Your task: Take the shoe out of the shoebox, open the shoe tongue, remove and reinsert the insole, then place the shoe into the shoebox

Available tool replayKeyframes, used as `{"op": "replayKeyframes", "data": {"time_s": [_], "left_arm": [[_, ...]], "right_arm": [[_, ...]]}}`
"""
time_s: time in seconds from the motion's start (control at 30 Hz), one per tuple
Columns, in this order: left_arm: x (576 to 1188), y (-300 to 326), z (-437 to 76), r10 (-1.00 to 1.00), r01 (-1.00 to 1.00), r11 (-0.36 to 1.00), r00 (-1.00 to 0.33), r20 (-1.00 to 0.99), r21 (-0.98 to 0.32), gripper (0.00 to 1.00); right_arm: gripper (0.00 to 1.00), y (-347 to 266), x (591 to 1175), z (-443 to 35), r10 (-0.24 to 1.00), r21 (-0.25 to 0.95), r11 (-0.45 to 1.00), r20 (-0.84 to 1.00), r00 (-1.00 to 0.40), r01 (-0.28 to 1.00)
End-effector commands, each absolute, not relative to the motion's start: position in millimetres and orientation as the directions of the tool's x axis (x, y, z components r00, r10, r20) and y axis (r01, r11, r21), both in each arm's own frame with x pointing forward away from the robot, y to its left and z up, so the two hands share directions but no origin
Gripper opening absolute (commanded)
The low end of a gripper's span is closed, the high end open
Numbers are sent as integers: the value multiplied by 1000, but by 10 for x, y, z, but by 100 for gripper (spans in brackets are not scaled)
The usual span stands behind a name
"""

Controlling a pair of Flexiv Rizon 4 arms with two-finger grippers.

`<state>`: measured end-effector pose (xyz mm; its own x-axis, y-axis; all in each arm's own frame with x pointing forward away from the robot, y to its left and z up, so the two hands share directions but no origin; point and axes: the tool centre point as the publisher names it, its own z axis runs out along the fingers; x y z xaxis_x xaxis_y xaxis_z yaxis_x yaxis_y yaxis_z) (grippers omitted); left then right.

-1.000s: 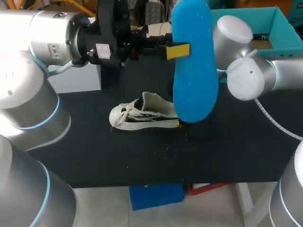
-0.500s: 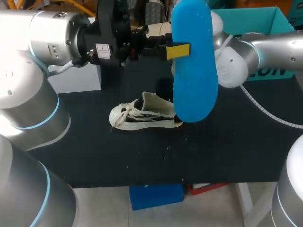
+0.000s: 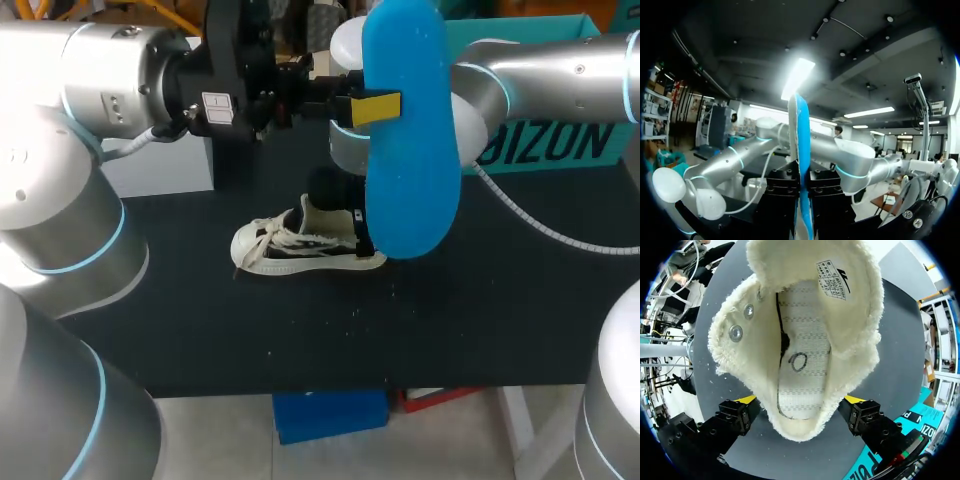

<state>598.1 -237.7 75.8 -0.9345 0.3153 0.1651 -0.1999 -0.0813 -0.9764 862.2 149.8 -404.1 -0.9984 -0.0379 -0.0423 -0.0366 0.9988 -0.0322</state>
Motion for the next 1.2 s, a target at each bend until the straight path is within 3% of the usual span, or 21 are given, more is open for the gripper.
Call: {"op": "replayKeyframes", "data": {"time_s": [0.03, 0.53, 0.97, 1.2], "left_arm": [[5979, -2393, 750, 314, -199, -84, -935, 164, -976, 0], [5979, -2393, 750, 314, -199, -84, -935, 164, -976, 0], [5979, -2393, 750, 314, -199, -84, -935, 164, -976, 0], [5979, -2393, 750, 314, -199, -84, -935, 164, -976, 0]], "right_arm": [[100, 1566, 8621, -4105, -34, -100, 995, -39, -999, -30], [100, 1525, 8599, -4121, -47, -1, 999, -40, -998, -47], [100, 1461, 8629, -4053, -95, 496, 859, -91, -991, -127], [100, 1436, 8632, -4082, -97, 673, 726, -102, -990, -141]]}}
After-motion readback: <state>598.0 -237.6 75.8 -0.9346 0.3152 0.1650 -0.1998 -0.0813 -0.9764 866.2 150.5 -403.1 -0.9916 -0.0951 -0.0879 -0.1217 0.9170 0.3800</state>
